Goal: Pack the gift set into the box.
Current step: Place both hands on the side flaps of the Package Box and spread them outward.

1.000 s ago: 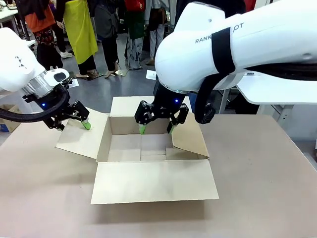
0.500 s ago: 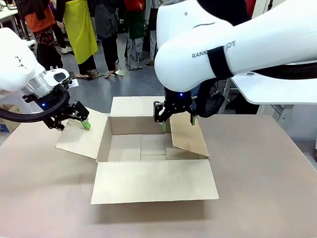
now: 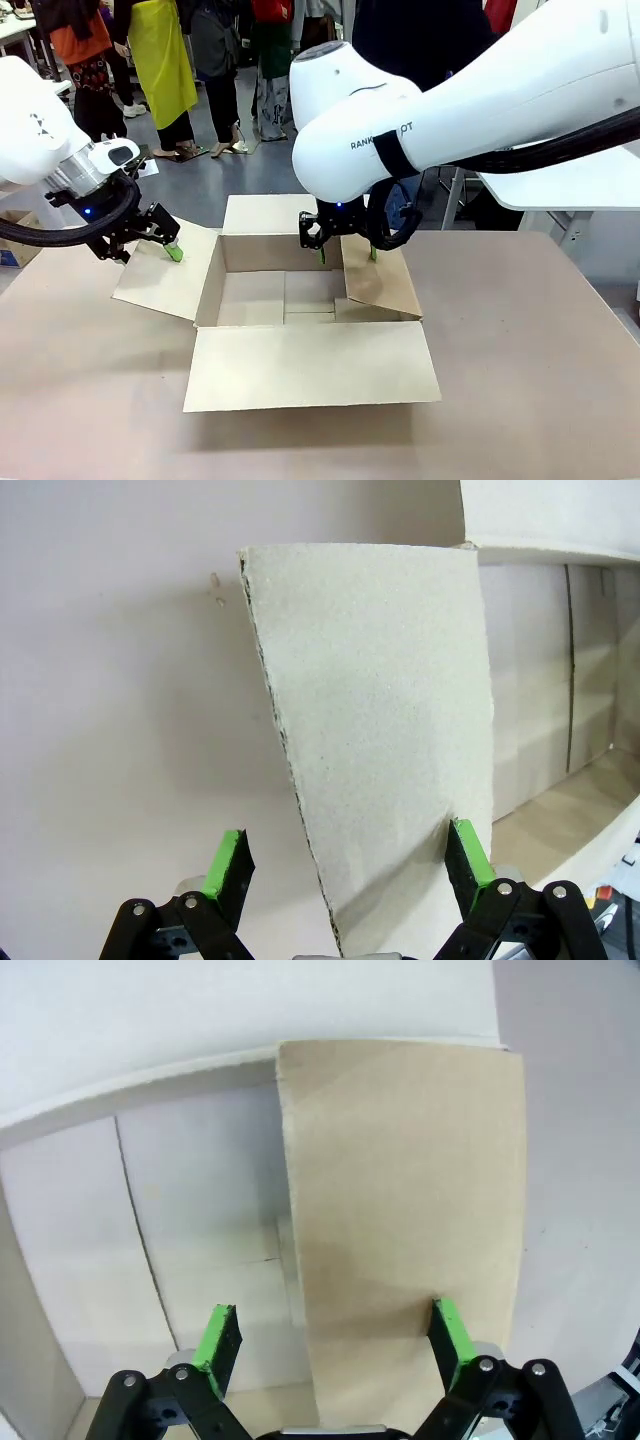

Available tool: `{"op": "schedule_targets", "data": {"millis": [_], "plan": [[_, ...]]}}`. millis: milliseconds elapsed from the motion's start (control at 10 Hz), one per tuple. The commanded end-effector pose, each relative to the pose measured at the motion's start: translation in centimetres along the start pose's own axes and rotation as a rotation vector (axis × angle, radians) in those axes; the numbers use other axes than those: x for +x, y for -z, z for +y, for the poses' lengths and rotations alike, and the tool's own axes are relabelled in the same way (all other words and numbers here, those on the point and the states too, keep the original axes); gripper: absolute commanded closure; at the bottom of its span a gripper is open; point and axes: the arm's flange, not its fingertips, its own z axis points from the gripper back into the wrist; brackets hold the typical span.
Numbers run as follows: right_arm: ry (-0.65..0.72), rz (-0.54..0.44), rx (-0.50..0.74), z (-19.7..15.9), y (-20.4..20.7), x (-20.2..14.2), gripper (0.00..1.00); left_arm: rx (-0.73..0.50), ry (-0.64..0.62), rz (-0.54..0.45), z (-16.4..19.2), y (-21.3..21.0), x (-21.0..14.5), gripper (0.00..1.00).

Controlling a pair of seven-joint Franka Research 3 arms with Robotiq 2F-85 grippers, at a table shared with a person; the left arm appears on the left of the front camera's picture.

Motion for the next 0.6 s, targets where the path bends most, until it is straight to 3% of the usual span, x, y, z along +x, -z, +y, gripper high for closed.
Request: {"op": "schedule_targets", "data": {"millis": [0,500], "plan": [[0.016,0.021,-0.027,0.3,-0.4,-0.3,0.00,0.020,-0.009,-0.007,-0.1,-0.1,-0.3,0.00],[0.129,-0.078,-0.188,-2.1,-0.8,-0.9,0.00,0.020,-0.009,-0.007,-0.1,-0.1,-0.3,0.00]]}}
